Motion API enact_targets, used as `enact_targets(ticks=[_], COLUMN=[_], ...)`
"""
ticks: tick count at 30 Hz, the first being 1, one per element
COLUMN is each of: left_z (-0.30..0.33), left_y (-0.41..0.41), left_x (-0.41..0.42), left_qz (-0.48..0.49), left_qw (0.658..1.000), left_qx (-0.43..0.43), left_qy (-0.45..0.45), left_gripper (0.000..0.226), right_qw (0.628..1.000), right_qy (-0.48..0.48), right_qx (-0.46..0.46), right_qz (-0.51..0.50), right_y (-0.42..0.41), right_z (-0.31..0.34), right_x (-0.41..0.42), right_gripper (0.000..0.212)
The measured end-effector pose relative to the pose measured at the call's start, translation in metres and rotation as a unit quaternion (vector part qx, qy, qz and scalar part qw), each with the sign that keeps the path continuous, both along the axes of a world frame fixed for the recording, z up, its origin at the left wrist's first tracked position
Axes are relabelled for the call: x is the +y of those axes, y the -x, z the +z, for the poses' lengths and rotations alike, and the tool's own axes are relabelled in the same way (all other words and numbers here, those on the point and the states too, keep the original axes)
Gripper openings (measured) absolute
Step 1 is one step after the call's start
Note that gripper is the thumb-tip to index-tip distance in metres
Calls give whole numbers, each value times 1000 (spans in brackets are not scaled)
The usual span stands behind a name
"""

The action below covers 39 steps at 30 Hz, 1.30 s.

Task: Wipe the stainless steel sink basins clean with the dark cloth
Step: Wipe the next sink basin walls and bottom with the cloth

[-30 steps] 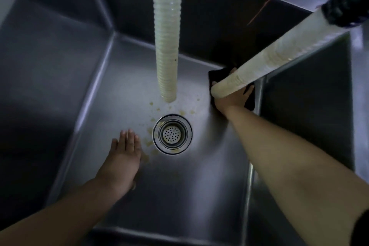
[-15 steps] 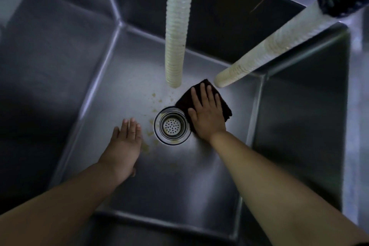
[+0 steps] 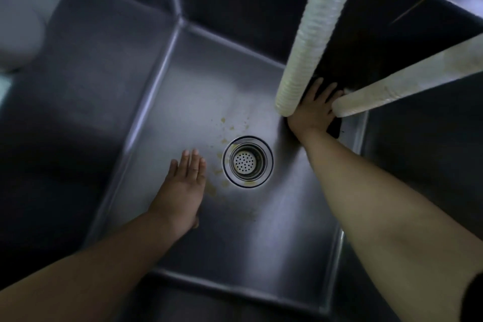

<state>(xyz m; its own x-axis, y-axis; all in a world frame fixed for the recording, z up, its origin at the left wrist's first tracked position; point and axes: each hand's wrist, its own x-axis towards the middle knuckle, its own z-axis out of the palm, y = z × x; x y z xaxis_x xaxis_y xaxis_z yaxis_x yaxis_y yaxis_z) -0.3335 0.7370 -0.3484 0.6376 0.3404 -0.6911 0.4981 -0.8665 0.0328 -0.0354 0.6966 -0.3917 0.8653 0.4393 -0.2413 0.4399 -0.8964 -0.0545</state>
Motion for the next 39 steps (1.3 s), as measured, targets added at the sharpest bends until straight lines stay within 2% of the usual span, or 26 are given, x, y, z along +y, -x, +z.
enact_targets(ticks=[5, 8, 10, 13, 17, 22, 25, 27, 35, 39], left_z=[2, 4, 5, 6, 4, 0, -2, -2, -10, -16], left_y=[0, 1, 2, 2, 4, 6, 7, 6, 11, 10], left_x=[1, 3, 3, 4, 6, 5, 6, 5, 5, 6], left_qz=[-1, 6, 9, 11, 18, 17, 22, 23, 35, 27], left_qw=[1000, 1000, 1000, 1000, 999, 999, 998, 998, 995, 996], left_qx=[0, -2, -5, -15, -24, -31, -35, -40, -85, -78], left_qy=[8, 15, 16, 21, 27, 30, 38, 44, 39, 31], left_gripper=[124, 124, 122, 119, 117, 122, 123, 123, 109, 122], right_qw=[986, 964, 947, 925, 964, 996, 996, 992, 1000, 992], right_qy=[-27, -26, -29, -26, -17, -47, -45, -18, -17, -9], right_qx=[-12, 32, 37, 35, -9, -20, -5, 6, -6, -11], right_qz=[164, 262, 317, 378, 266, 76, -76, -127, 11, 128], right_y=[84, 135, 145, 118, 58, 0, -7, -2, 100, 126], right_z=[-4, -7, -6, -5, -2, 6, 3, 0, -4, -8], right_x=[33, 48, 50, 44, 24, -34, -23, 4, 155, 187], right_gripper=[73, 70, 66, 63, 72, 66, 74, 73, 82, 76])
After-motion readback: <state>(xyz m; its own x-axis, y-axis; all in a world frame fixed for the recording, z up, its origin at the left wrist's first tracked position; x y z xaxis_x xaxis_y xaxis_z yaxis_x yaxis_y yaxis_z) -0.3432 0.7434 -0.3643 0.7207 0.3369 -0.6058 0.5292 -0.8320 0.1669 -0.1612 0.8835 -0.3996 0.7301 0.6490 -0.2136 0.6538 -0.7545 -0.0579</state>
